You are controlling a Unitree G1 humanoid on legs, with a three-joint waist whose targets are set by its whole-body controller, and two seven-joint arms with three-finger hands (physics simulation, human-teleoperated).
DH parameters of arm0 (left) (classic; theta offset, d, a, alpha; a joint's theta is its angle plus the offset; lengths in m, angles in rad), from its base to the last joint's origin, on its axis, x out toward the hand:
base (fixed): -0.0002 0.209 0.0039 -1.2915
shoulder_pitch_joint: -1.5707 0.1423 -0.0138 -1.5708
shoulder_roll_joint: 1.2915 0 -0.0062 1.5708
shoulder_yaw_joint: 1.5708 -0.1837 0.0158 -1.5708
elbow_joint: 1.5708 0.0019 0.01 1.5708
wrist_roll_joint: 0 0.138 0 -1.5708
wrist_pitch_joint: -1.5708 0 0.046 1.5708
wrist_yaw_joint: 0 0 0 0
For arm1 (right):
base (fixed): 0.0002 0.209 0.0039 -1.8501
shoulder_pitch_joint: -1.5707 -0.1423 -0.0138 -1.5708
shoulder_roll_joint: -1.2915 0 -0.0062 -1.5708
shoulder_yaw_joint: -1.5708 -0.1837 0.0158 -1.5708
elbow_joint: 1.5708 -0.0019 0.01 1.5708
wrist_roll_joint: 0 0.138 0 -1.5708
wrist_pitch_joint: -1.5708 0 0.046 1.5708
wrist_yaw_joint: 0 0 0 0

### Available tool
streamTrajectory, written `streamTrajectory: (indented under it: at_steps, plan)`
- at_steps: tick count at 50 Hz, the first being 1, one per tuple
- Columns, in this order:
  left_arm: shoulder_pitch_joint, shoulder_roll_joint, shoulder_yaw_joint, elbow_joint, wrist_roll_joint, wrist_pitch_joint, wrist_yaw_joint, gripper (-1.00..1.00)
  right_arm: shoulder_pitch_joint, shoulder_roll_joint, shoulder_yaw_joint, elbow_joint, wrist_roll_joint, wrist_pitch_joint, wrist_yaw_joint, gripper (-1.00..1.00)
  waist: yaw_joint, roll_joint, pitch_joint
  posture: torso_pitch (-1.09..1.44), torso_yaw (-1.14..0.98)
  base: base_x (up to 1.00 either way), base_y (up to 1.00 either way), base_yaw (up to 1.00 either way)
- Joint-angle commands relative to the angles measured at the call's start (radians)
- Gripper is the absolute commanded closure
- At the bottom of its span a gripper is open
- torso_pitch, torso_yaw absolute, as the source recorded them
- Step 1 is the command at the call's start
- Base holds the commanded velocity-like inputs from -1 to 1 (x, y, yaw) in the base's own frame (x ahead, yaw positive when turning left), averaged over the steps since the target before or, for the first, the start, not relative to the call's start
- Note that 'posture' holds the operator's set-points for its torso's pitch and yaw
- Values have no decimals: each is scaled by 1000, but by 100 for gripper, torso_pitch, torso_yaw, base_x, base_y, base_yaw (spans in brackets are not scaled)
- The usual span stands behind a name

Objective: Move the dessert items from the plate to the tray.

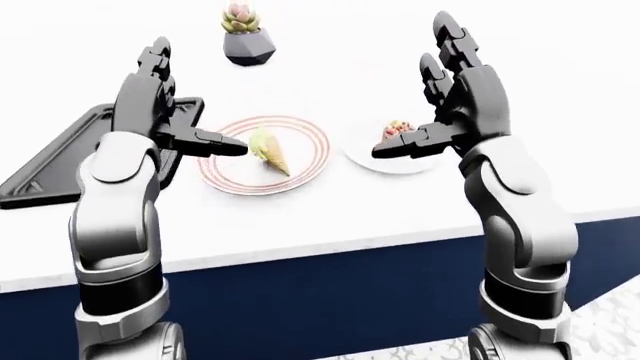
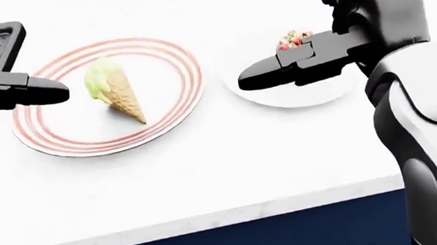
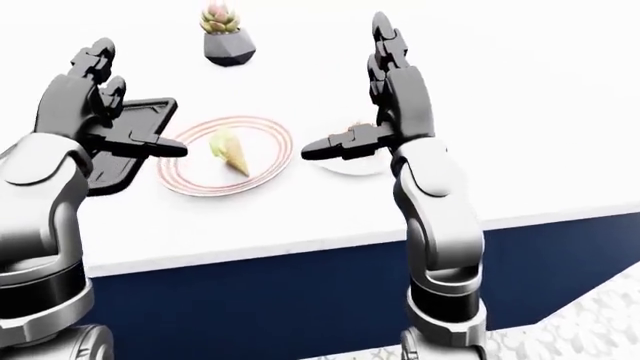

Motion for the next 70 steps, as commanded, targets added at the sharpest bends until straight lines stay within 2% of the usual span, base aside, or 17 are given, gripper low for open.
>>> streamTrajectory:
  at_steps: [1,4,8,10,11,12,13,14,17,21,23,25,31,41,48,57,70]
  plan:
    - [-43,10,-2,-30,1,-26,2,-100,-33,-12,-25,-31,-9,-23,0,-100,-7,11,-23,0,0,20,0,0]
    - [-50,9,-5,-28,3,-23,1,-100,-36,-9,-28,-28,-10,-22,-1,-100,-2,-12,-38,0,0,14,0,0]
    - [-53,6,-9,-22,5,-26,0,-100,-37,-8,-35,-26,-1,-22,-7,-100,6,-56,-31,0,0,12,0,0]
    - [-47,4,-8,-20,6,-31,0,-100,-32,-9,-32,-25,-1,-26,-8,-100,12,-99,-39,0,0,12,0,0]
    - [-43,4,-8,-19,8,-35,-1,-100,-30,-9,-32,-26,1,-28,-8,-100,13,-135,-47,0,0,12,0,0]
    - [-42,5,-6,-17,8,-35,-2,-100,-30,-10,-32,-24,0,-30,-8,-100,6,-91,-37,0,0,12,0,0]
    - [-42,6,-4,-21,7,-33,-2,-100,-29,-11,-32,-24,-1,-32,-7,-100,6,-111,-35,0,0,12,0,0]
    - [-42,6,-5,-22,8,-33,-2,-100,-29,-11,-32,-26,-1,-30,-8,-100,2,-112,-34,0,0,12,0,0]
    - [-33,5,-2,-27,7,-35,-2,-100,-25,-10,-31,-31,-2,-29,-7,-100,0,-90,-39,0,0,12,0,0]
    - [-32,6,-2,-28,8,-35,0,-100,-29,-12,-26,-35,-7,-38,-5,-100,-13,-62,-9,0,0,6,0,0]
    - [-30,7,-1,-29,8,-34,-1,-100,-27,-12,-25,-31,-11,-45,0,-100,-22,-18,-26,0,0,0,0,0]
    - [-29,7,-1,-32,8,-33,-1,-100,-28,-13,-24,-40,-13,-40,4,-100,-26,-33,-19,0,0,0,0,0]
    - [-25,18,-5,-24,26,-40,-12,-100,-53,-44,-14,-12,-69,0,37,-100,-10,-64,-34,0,0,0,0,0]
    - [-51,28,4,-25,24,-21,-29,-100,-316,-164,34,256,-312,68,267,-100,-3,-63,-28,0,0,0,0,0]
    - [-57,30,8,-24,12,-24,-32,-100,-472,-188,87,576,-528,-108,495,-100,-9,-56,-27,0,0,0,0,0]
    - [-33,31,15,-49,-2,-21,-30,-100,-602,-138,75,1032,-675,-421,486,-100,-15,-44,-31,0,0,0,0,0]
    - [0,25,17,-59,-11,-32,-25,-100,-540,-141,78,1072,-825,-498,611,-100,-10,-47,-34,0,0,0,0,0]
